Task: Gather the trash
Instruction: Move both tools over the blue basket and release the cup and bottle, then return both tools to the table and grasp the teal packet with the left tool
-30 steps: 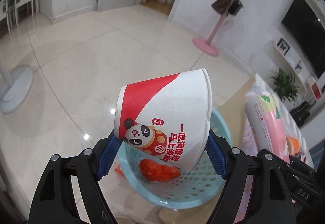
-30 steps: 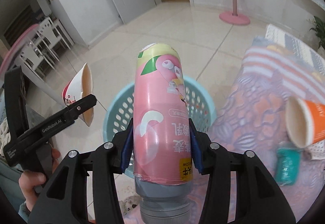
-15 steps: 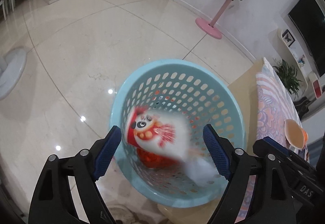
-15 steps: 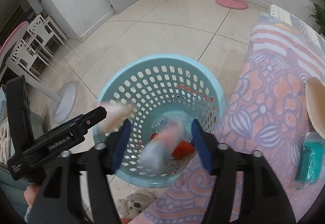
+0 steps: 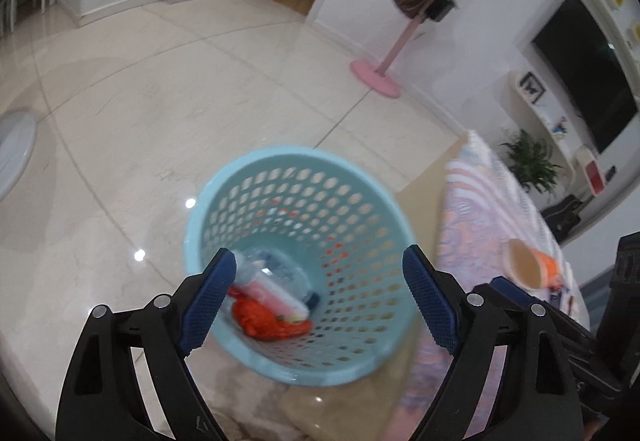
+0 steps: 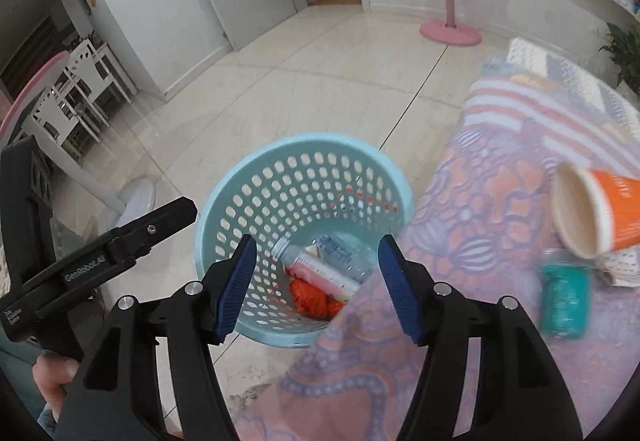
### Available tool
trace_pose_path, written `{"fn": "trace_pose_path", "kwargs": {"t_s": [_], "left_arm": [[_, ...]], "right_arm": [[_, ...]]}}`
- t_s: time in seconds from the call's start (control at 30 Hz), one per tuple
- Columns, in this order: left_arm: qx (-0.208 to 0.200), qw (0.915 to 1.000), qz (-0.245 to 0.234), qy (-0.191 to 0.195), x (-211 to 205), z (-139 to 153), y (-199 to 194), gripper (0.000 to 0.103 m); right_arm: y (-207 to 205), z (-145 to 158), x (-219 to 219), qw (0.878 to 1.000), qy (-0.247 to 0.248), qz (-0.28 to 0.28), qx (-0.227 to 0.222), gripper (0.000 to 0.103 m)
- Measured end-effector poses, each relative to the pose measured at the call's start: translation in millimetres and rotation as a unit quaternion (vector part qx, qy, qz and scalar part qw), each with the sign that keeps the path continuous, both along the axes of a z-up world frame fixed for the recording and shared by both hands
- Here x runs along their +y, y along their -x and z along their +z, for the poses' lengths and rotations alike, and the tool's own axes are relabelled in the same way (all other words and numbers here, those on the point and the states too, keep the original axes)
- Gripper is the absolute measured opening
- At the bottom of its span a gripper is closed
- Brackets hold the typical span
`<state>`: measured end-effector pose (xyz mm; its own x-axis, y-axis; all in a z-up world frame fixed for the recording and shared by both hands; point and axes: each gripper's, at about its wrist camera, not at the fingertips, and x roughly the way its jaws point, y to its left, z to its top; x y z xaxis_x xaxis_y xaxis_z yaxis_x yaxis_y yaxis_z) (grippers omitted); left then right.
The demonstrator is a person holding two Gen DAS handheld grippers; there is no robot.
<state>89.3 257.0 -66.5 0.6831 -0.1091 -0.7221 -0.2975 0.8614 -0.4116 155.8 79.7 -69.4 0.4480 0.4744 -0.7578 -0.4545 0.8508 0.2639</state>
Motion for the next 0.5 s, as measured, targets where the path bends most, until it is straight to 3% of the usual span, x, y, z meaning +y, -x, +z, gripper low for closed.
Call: {"fn": "trace_pose_path", "kwargs": {"t_s": [0.23, 0.37, 0.5], "left_arm": [[-0.054, 0.9969, -0.057, -0.007, -56.4, 45.1, 2.6, 0.083], [-0.064, 0.9928, -0.102, -0.004, -100.6, 59.4, -4.2, 0.083], [-0.057, 0.9848, -0.164, -0.011, -157.4, 59.0, -17.4, 0.083]], "right_arm": [[18.6, 42.5, -54.3, 0.997, 0.002, -0.038, -0.068, 0.06], [29.0, 58.9, -99.9, 0.992, 0.011, -0.074, -0.1, 0.06], [37.4, 66.8, -153.0, 0.985, 0.025, -0.119, -0.123, 0.07]]}}
